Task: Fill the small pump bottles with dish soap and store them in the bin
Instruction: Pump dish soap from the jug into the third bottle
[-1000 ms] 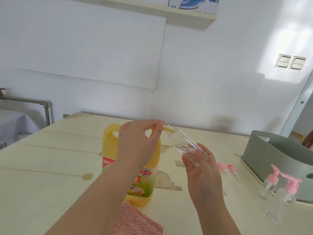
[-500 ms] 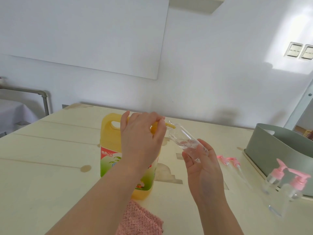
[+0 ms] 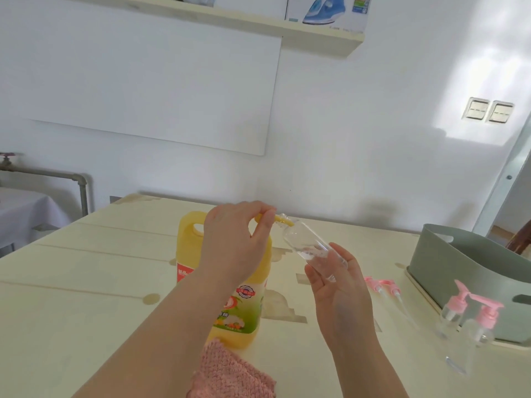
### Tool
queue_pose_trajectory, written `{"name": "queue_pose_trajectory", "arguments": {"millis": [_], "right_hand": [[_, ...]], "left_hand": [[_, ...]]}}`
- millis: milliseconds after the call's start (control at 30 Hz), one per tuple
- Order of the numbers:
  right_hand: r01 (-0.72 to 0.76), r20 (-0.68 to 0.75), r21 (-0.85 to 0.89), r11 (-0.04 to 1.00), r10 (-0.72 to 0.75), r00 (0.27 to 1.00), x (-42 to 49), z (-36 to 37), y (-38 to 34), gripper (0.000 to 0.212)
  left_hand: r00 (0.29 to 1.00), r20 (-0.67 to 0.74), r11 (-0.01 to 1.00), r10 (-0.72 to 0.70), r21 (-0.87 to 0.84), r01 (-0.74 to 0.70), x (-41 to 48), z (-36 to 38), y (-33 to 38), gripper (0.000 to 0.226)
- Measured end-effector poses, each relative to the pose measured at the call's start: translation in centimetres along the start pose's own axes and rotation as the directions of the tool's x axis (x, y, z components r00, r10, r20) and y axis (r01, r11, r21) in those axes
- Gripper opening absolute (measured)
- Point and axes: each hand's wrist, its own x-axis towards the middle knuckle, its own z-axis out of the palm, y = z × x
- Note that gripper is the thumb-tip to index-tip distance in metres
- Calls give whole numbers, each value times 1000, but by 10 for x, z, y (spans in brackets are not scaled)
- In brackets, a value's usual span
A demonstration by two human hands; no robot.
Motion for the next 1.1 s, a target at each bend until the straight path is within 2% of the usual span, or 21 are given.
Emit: {"name": "queue_pose_trajectory", "arguments": {"millis": [267,567,700,833,967,1100], "right_hand": [[-4,-42,-1,1000,4,999,4,-3,5,11],[-31,-79,-36,999,28,996,8,-6,12,14],[-101,-126,-133,986,84,988,5,-8,6,36],[-82,-104,-159,984,66,992,1,-6,2,25],[-37,-39,-100,994,33,999,1,-5,1,18],[10,-15,-99,995,-11,1000,3,-10,8,17]], "left_hand": [[996,-79,997,49,64,-44,-8,17,-11,41],[992,-87,992,94,94,-85,-16,20,-18,36],[998,-27,994,51,102,-48,-10,15,-14,38],[1000,29,997,-1,83,-2,-2,6,-5,25],[999,10,993,33,110,-34,6,-1,2,22],[992,129,996,-5,90,-6,17,-1,1,22]]}}
